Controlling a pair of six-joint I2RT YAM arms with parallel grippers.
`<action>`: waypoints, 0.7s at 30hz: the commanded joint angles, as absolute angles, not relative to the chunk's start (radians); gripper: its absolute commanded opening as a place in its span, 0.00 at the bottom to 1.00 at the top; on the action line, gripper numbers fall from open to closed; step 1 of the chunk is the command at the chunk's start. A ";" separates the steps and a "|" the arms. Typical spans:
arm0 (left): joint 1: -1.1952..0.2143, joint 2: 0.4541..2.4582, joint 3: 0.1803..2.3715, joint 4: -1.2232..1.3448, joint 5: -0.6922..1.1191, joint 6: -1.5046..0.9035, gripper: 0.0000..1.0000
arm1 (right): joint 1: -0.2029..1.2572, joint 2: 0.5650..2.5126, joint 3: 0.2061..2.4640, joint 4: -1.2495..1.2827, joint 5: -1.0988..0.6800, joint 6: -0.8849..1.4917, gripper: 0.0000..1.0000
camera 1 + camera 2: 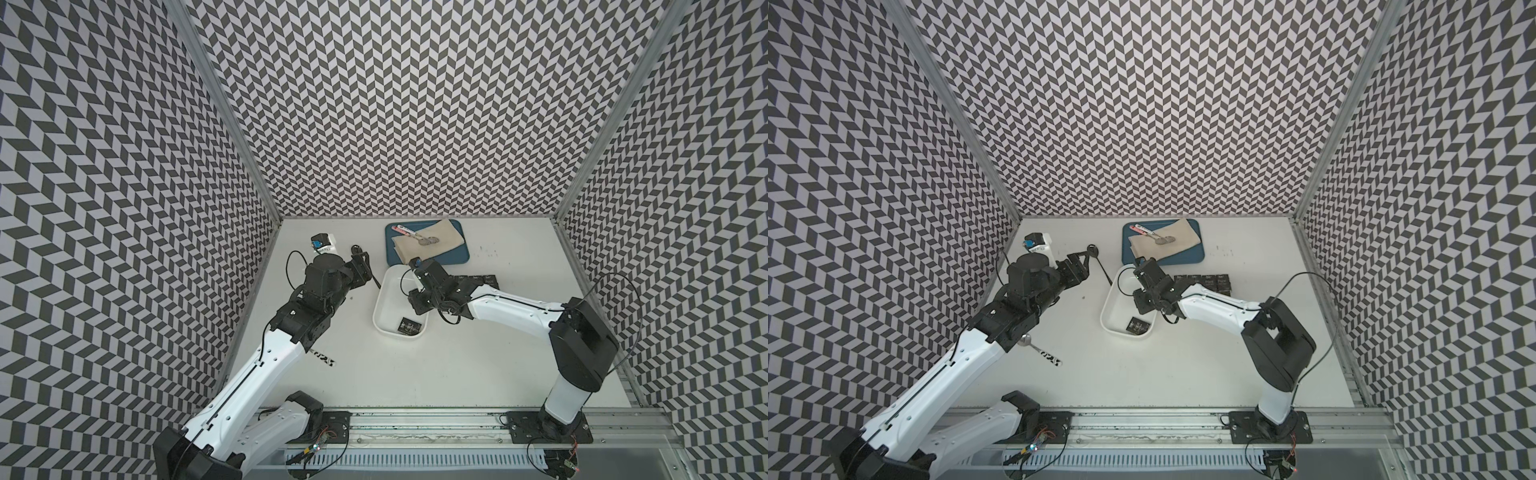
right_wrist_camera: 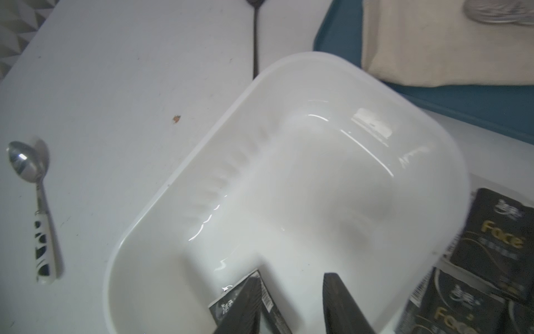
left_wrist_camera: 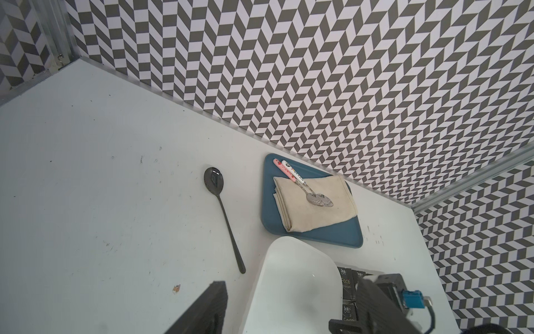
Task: Take the pocket tissues out of the storage box
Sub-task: Adjust the storage box at the center of the board.
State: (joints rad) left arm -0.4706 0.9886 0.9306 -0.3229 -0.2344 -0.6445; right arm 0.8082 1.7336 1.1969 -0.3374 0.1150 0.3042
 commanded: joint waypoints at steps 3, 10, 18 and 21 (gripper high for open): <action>-0.469 0.992 0.956 -0.316 -0.237 -0.631 0.75 | 0.793 1.634 1.142 -0.315 0.287 0.377 0.44; -0.468 0.978 0.966 -0.327 -0.245 -0.625 0.75 | 0.759 1.689 1.103 -0.276 0.182 0.382 0.44; -0.469 0.956 0.962 -0.334 -0.262 -0.615 0.76 | 0.756 1.762 1.115 -0.255 0.119 0.378 0.35; -0.469 0.958 0.960 -0.333 -0.261 -0.616 0.76 | 0.755 1.773 1.124 -0.259 0.099 0.369 0.24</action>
State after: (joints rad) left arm -0.4706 0.9714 0.9337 -0.3241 -0.2481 -0.6334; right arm 0.7567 1.7576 1.1110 -0.2955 0.1364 0.3748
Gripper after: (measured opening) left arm 0.755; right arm 0.256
